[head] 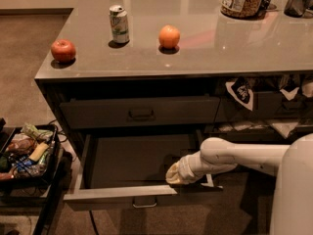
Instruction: Open middle drawer
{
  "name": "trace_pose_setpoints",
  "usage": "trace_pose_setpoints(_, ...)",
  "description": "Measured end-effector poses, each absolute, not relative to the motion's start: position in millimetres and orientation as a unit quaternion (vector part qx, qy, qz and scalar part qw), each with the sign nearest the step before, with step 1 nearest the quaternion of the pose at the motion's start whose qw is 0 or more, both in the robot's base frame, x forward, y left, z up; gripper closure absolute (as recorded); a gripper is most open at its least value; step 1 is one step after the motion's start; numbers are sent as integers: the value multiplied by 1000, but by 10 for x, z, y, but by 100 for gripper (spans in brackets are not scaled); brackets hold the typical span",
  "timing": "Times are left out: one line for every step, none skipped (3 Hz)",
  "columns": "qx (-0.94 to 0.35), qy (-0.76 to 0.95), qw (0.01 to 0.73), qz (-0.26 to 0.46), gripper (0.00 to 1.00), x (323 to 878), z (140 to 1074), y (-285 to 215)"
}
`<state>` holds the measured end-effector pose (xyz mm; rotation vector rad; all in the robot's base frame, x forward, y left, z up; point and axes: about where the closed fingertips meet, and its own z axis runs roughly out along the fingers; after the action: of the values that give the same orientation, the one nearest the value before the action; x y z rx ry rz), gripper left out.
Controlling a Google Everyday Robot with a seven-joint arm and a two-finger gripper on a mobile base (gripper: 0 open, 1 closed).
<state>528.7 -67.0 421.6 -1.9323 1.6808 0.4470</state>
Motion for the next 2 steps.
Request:
trace_pose_setpoints(-700,653,215,192,100,5094,4202,-668)
trace_pose_setpoints(-667,692,164,221,100,4848,4188,-687)
